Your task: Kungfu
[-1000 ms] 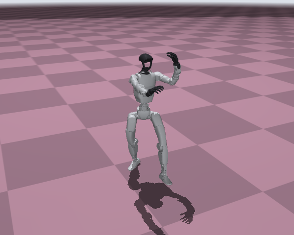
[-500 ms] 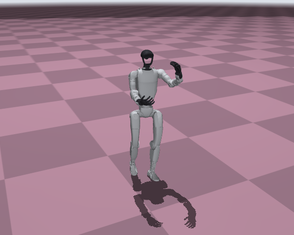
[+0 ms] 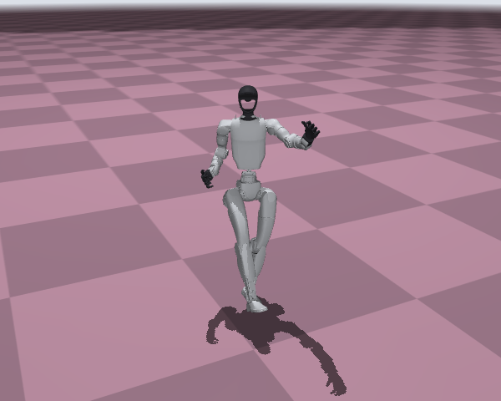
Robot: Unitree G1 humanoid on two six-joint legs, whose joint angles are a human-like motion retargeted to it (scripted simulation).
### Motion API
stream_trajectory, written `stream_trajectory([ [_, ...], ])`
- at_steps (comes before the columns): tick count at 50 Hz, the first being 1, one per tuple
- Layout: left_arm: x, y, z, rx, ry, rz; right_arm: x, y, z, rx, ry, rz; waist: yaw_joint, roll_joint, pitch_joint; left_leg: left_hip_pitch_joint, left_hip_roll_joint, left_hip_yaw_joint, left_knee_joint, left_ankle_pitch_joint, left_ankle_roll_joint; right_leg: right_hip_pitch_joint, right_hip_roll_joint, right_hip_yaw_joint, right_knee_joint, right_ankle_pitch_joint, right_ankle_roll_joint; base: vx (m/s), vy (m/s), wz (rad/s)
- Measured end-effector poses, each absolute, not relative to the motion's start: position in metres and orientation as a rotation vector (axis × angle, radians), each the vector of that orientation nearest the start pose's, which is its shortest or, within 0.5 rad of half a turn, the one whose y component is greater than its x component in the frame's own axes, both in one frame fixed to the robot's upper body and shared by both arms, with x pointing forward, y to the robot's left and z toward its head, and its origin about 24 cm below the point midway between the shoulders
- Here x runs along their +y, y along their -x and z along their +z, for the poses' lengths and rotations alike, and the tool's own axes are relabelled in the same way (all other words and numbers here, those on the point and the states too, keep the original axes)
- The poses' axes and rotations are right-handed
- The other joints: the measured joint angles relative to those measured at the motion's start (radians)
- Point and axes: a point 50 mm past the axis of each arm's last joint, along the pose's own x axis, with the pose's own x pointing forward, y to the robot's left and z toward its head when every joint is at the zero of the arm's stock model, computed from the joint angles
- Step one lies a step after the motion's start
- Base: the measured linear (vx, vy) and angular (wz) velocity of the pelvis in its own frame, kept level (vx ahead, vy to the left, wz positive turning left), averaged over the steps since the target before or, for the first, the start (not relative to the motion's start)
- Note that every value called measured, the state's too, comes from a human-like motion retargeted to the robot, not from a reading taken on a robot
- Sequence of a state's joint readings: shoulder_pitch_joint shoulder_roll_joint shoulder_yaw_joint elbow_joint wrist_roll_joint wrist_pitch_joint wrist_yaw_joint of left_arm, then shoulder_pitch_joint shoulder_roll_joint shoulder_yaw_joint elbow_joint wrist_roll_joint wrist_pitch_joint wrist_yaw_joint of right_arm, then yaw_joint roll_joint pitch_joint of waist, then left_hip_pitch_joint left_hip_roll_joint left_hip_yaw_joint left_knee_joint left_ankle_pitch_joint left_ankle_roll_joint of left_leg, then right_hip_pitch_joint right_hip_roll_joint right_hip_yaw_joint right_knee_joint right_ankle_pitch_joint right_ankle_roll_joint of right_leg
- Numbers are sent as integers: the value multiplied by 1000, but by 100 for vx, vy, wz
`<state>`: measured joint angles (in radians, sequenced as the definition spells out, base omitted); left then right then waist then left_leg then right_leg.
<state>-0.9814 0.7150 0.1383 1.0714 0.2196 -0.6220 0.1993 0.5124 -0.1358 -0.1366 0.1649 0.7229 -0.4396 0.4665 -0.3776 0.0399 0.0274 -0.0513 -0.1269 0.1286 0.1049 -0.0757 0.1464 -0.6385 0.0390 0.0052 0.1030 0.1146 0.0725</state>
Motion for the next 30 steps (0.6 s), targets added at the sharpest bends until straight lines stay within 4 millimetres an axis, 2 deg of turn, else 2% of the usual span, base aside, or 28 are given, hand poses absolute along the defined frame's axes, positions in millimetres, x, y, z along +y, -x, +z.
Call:
stream_trajectory([
  [3,309,-344,235,-653,-473,273,-232,-158,5,-157,-338,-14,49,9,-35,-39,0,3,13,-1,-8,65,-26,22,38,-62,2,2,1,-2],
  [5,303,-335,213,-623,-315,130,-226,-189,33,-269,-254,34,105,7,-74,-74,1,13,24,-3,-13,119,-40,47,75,-104,1,-1,-2,-15],
  [7,295,-324,178,-552,-151,-24,-219,-220,66,-398,-174,87,176,-1,-118,-117,6,30,41,-7,-19,186,-56,60,118,-157,18,-3,-5,-38],
  [10,279,-290,105,-384,123,-240,-207,-261,124,-591,-56,149,275,-27,-174,-191,13,49,74,-14,-26,300,-98,41,178,-232,41,-4,-7,-26],
  [12,263,-256,45,-208,324,-344,-202,-286,165,-712,29,144,338,-54,-198,-244,19,58,103,-17,-32,385,-126,18,202,-248,61,-8,-10,-10],
  [14,242,-211,-9,-24,522,-398,-203,-308,206,-825,129,85,394,-89,-215,-307,26,53,139,-18,-43,470,-151,-14,213,-248,87,-17,-19,21],
  [16,224,-159,-49,147,707,-391,-211,-328,246,-908,211,-27,439,-131,-226,-385,31,34,189,-22,-58,546,-168,-59,210,-229,117,-29,-23,61],
  [18,211,-112,-76,279,883,-307,-229,-341,284,-956,243,-190,478,-178,-233,-475,29,11,249,-26,-73,609,-173,-96,195,-187,151,-34,-26,82],
  [20,205,-76,-90,365,1014,-196,-249,-348,321,-998,310,-346,511,-216,-230,-565,33,-20,312,-31,-87,662,-146,-115,156,-106,189,-40,-50,79],
  [22,207,-57,-94,407,1057,-128,-272,-347,351,-986,469,-457,551,-252,-218,-681,100,-70,412,-36,-146,681,-49,-148,94,-39,189,-47,-77,36],
  [25,208,-43,-91,430,1087,-134,-313,-346,376,-776,839,-624,635,-308,-186,-779,109,-64,503,-39,-161,708,-65,-125,9,-173,189,-38,-28,9],
  [27,207,-41,-87,443,1074,-196,-341,-347,378,-519,960,-854,670,-331,-155,-798,76,-47,511,-27,-142,712,-96,-74,8,-287,187,-27,4,45],
  [28,205,-41,-86,446,1058,-227,-349,-345,379,-431,982,-948,669,-335,-140,-799,48,-43,500,-12,-129,714,-114,-70,12,-331,181,-25,6,82],
  [30,206,-43,-84,447,1008,-266,-344,-345,389,-425,1035,-913,644,-329,-123,-807,28,-70,481,20,-131,712,-100,-88,14,-390,135,-31,-7,85],
])
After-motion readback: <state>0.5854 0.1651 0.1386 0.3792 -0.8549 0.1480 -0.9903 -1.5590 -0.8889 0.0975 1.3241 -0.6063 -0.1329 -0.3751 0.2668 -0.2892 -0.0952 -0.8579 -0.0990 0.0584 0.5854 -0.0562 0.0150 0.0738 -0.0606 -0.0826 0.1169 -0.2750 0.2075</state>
